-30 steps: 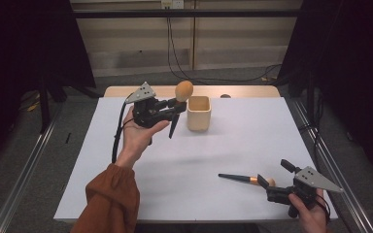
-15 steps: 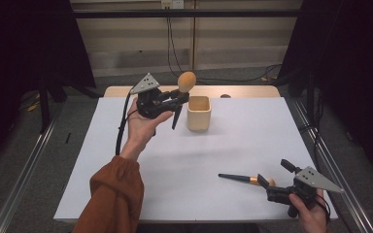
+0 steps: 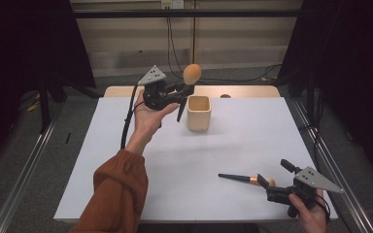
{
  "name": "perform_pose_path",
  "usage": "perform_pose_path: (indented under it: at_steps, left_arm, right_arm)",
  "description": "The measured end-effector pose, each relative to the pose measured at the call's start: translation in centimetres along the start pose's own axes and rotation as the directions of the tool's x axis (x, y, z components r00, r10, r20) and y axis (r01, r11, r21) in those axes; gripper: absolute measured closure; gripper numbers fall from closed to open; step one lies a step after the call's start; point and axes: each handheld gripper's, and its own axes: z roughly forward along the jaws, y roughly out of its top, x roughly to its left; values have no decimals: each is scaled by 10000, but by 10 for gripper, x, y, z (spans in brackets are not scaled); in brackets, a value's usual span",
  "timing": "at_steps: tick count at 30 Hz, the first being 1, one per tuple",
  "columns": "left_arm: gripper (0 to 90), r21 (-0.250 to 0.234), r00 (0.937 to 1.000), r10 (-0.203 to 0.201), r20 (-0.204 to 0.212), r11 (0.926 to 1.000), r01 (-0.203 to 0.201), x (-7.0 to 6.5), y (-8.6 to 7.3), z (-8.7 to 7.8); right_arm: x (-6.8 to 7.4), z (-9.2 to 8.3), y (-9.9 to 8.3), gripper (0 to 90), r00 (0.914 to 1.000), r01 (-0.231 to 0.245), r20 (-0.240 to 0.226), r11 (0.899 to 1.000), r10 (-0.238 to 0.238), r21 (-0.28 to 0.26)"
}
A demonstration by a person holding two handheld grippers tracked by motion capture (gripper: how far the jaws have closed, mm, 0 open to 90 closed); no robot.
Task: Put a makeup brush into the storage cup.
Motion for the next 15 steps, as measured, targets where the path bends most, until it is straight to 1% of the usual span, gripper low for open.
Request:
perform_pose_path:
  at_steps: [4, 7, 9, 10, 11, 12, 15]
  left_arm:
    - [667, -2, 10000, -63, -10, 10000, 63, 3, -2, 7]
    - [666, -7, 10000, -1, 50, 10000, 1, 3, -1, 12]
    - [666, -154, 9999, 90, 56, 9998, -90, 3, 1, 16]
    - [666, -245, 9999, 16, 145, 9997, -12, 4, 1, 18]
    - [666, -332, 9999, -7, 117, 9994, 10, 4, 2, 20]
    - [666, -346, 9999, 106, 75, 9993, -103, 4, 3, 22]
    - [666, -376, 9998, 212, -20, 9991, -213, 7, 6, 28]
  right_arm:
    - [0, 0, 0, 0, 10000, -22, -28, 10000, 22, 11]
    - [0, 0, 0, 0, 10000, 28, -33, 10000, -28, -13]
    - [0, 0, 0, 0, 10000, 32, -55, 10000, -33, -19]
    - [0, 0, 0, 0, 10000, 26, -55, 10000, -26, -20]
    - [0, 0, 0, 0, 10000, 8, -49, 10000, -9, -9]
    - [1, 0, 0, 0, 10000, 6, -47, 10000, -6, 7]
    - [1, 0, 0, 0, 10000, 15, -26, 10000, -15, -11]
